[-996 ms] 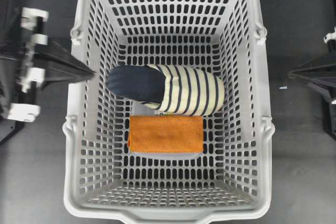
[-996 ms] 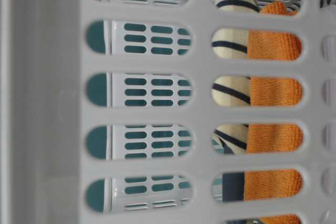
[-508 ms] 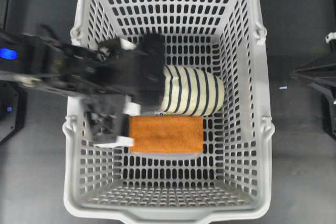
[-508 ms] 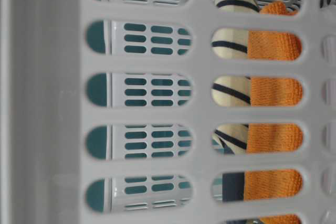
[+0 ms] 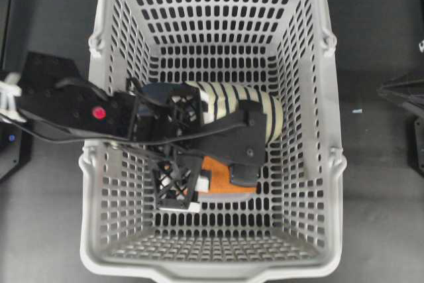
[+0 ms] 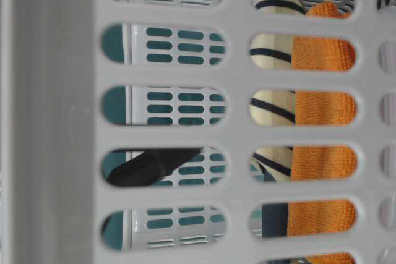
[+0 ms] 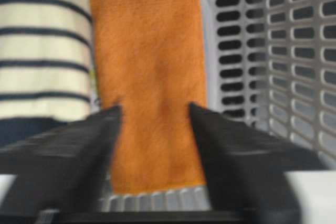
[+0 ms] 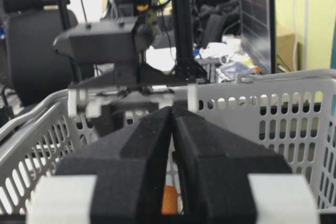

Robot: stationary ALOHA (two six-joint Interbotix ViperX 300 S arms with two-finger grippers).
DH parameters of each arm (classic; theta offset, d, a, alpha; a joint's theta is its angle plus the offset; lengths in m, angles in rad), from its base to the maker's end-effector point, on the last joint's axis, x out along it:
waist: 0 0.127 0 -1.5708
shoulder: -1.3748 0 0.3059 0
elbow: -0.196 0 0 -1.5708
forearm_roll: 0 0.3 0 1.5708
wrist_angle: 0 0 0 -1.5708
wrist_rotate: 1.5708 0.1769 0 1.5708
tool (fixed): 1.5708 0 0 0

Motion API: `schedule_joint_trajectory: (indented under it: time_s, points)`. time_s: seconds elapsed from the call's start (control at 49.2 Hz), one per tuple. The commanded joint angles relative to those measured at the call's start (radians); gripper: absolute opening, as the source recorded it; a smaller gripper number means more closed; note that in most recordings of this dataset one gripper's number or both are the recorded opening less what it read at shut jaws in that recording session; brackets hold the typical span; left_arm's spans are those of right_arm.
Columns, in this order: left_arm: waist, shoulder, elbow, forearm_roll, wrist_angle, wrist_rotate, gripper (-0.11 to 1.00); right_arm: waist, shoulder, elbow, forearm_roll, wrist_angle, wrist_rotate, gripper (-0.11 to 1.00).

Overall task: Pick up the orange cloth from the shopping basket with the left arm.
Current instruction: 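Lower the left gripper onto the orange cloth and close on it, then lift the orange cloth upward out of the basket with the left gripper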

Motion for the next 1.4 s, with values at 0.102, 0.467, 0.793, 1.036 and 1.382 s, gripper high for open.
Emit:
schedule_joint_trajectory:
  time_s: [0.102,0.467,0.793,1.036,1.382]
  points:
    - [-0.006,0.051,-0.015,0.005,-0.041,-0.037,0.86,0.002,-0.002,-0.006,0.006,0.029,0.002,0.00]
    - [-0.005,0.087,0.074,0.005,-0.114,-0.080,0.90,0.005,-0.012,-0.011,0.005,0.028,0.000,0.00]
    - [-0.002,0.103,0.144,0.003,-0.195,-0.094,0.89,0.003,-0.012,-0.008,0.005,0.035,0.000,0.00]
    - [-0.002,0.097,0.160,0.003,-0.195,-0.124,0.72,0.005,-0.014,-0.008,0.005,0.031,0.000,0.00]
    - [-0.002,0.080,0.155,0.003,-0.192,-0.112,0.12,0.005,-0.015,-0.009,0.005,0.032,0.000,0.00]
